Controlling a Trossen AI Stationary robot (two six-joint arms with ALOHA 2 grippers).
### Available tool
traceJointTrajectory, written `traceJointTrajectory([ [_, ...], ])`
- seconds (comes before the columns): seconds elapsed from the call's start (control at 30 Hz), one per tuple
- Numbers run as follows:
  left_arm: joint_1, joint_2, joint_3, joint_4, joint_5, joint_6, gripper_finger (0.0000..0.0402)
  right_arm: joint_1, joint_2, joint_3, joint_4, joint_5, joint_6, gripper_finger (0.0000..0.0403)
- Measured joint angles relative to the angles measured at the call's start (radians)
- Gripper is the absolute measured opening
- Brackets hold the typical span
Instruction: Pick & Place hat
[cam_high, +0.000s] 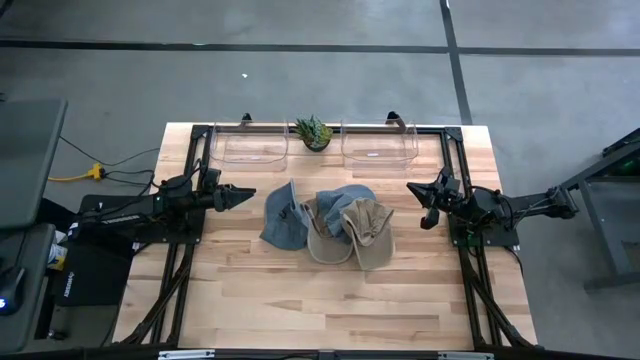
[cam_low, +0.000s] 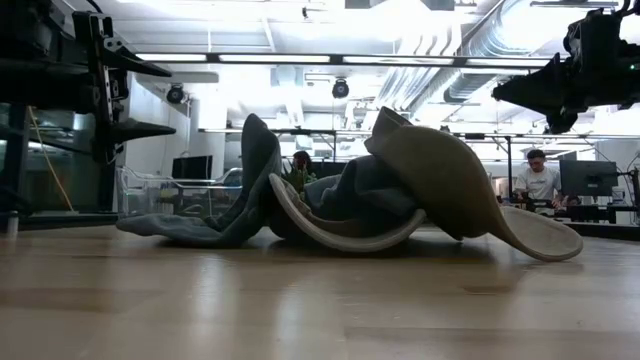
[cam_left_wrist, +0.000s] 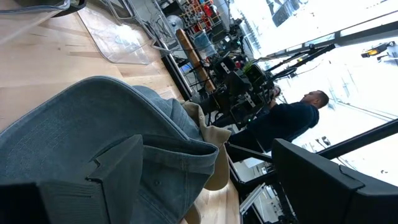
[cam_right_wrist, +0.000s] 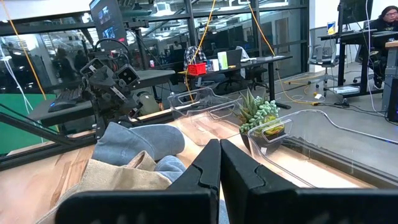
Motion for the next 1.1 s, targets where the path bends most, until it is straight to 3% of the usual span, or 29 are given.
traceJointTrajectory([
  [0.43,0.000,0.000,0.000,0.001,-0.027,-0.029,0.0314,0.000,0.000,0.000,0.000,0.000,0.000,0.0000],
  [0.8,0.000,0.000,0.008,0.008,-0.119,-0.110,0.0314,0.000,0.000,0.000,0.000,0.000,0.000,0.0000],
  [1.1,0.000,0.000,0.009,0.049,-0.093,-0.108,0.0314,0.000,0.000,0.000,0.000,0.000,0.000,0.0000],
])
